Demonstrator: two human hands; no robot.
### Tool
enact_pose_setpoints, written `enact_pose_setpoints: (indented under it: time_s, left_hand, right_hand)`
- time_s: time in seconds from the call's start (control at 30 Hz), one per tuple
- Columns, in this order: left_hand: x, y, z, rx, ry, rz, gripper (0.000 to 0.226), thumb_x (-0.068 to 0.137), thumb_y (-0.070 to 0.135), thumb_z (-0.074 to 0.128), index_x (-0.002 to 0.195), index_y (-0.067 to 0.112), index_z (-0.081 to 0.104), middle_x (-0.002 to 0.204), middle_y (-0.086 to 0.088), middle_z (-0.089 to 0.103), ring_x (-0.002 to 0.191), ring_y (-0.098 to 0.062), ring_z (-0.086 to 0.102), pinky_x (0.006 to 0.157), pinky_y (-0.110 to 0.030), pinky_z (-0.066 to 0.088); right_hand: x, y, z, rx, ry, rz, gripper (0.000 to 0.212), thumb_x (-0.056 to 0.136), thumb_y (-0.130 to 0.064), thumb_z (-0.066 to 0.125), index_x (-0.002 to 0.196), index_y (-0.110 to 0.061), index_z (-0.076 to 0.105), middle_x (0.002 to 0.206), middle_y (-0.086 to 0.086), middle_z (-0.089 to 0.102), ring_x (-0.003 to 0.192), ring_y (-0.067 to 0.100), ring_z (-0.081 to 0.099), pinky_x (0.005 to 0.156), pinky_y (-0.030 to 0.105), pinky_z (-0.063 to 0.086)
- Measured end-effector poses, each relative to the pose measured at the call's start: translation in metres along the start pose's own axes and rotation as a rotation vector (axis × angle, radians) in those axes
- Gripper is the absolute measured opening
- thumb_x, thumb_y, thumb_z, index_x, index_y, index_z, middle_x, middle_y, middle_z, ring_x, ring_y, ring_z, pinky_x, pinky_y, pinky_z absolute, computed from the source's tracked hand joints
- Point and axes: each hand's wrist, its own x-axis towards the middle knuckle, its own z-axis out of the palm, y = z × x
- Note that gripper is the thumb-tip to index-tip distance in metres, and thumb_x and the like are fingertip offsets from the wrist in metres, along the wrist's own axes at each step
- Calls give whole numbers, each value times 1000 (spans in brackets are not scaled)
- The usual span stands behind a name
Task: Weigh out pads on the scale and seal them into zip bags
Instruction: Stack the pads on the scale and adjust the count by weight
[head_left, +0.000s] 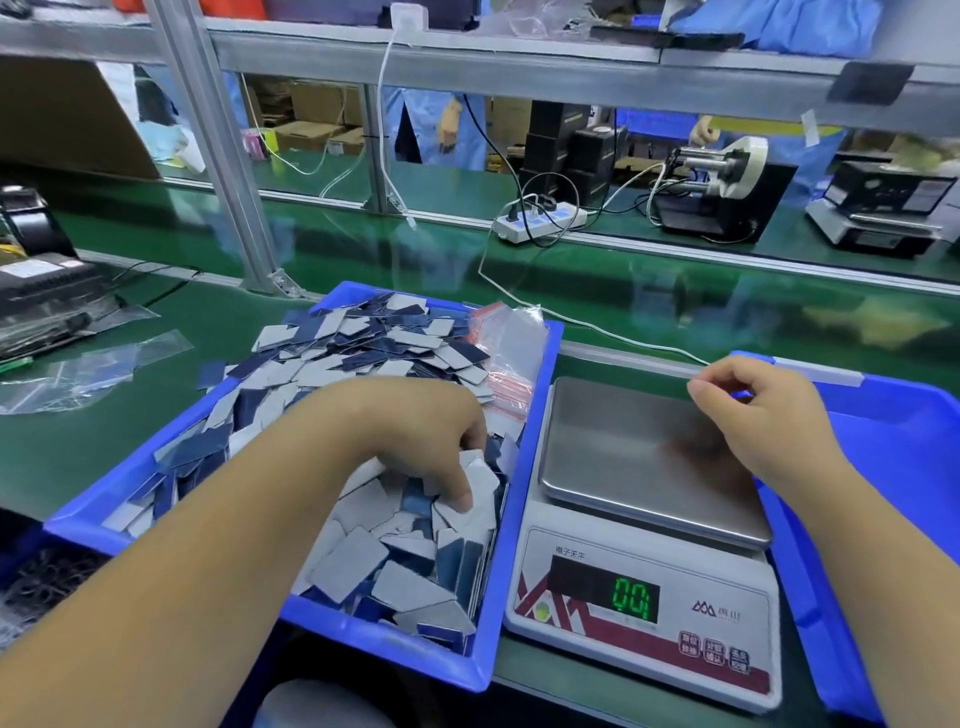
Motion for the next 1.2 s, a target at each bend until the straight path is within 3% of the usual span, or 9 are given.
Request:
enact_pose_setpoints:
  time_s: [0.13, 0.3, 0.5, 0.63, 0.77, 0.83, 0.97, 1.03, 1.2]
  left_hand:
    - [5, -11, -10, -44, -24, 85, 27, 78, 43, 81, 88, 23, 67, 67, 13, 55, 56, -7, 47, 56, -25, 40]
    - [10, -29, -6, -289, 15, 122, 24, 80, 35, 82, 84, 18, 66, 62, 12, 52, 56, -9, 45, 53, -24, 37]
    - [19, -44, -12, -670, 399, 47, 13, 84, 23, 79, 73, 25, 72, 59, 13, 63, 56, -4, 59, 63, -22, 46]
    - [23, -38, -13, -698, 497, 84, 31, 87, 21, 75, 61, 34, 68, 51, 17, 54, 45, -1, 47, 45, -8, 35]
    - [29, -29, -12, -835, 579, 86, 18, 90, 14, 71, 95, 31, 70, 76, 15, 75, 62, -4, 65, 56, -13, 49]
    - [32, -22, -12, -834, 611, 55, 25, 90, 13, 71, 107, 29, 65, 74, 15, 74, 57, -2, 64, 50, -14, 47]
    - [37, 1, -14, -897, 673, 50, 25, 90, 14, 71, 103, 33, 63, 99, 1, 74, 63, -12, 66, 52, -20, 50]
    - [43, 17, -17, -859, 692, 105, 23, 90, 14, 70, 95, 34, 62, 91, 3, 74, 63, -7, 64, 53, -18, 47]
    - [56, 62, -20, -743, 616, 227, 23, 87, 14, 68, 89, 35, 59, 73, 15, 71, 52, 4, 57, 47, -10, 42]
  right_hand:
    - [0, 0, -1, 9, 4, 2, 22, 90, -19, 66, 72, -30, 66, 69, -27, 63, 60, -4, 54, 53, 17, 37]
    - [0, 3, 0, 35, 7, 24, 20, 90, -19, 67, 72, -27, 67, 64, -24, 61, 57, -3, 52, 48, 7, 37]
    - [-1, 2, 1, 31, -1, 23, 20, 91, -19, 67, 72, -27, 67, 64, -14, 62, 52, -2, 50, 45, 7, 36]
    - [0, 3, 0, 33, -2, 38, 19, 91, -21, 67, 73, -28, 67, 63, -19, 62, 54, -1, 51, 45, 8, 38]
    - [1, 3, 0, 37, 2, 30, 20, 91, -21, 67, 72, -28, 67, 61, -22, 60, 55, -1, 51, 47, 8, 38]
    - [1, 3, 0, 45, 4, 27, 20, 91, -21, 67, 72, -28, 67, 62, -22, 60, 55, -1, 50, 48, 9, 38]
    - [3, 6, -2, 71, 15, 32, 22, 90, -22, 66, 70, -31, 67, 63, -19, 61, 54, 1, 50, 51, 21, 38]
    - [3, 7, -3, 81, 17, 28, 22, 90, -23, 66, 72, -34, 67, 64, -18, 61, 55, 2, 50, 53, 23, 39]
    - [5, 8, -6, 88, 40, 25, 21, 90, -21, 65, 71, -28, 67, 65, -19, 63, 59, -1, 52, 51, 7, 39]
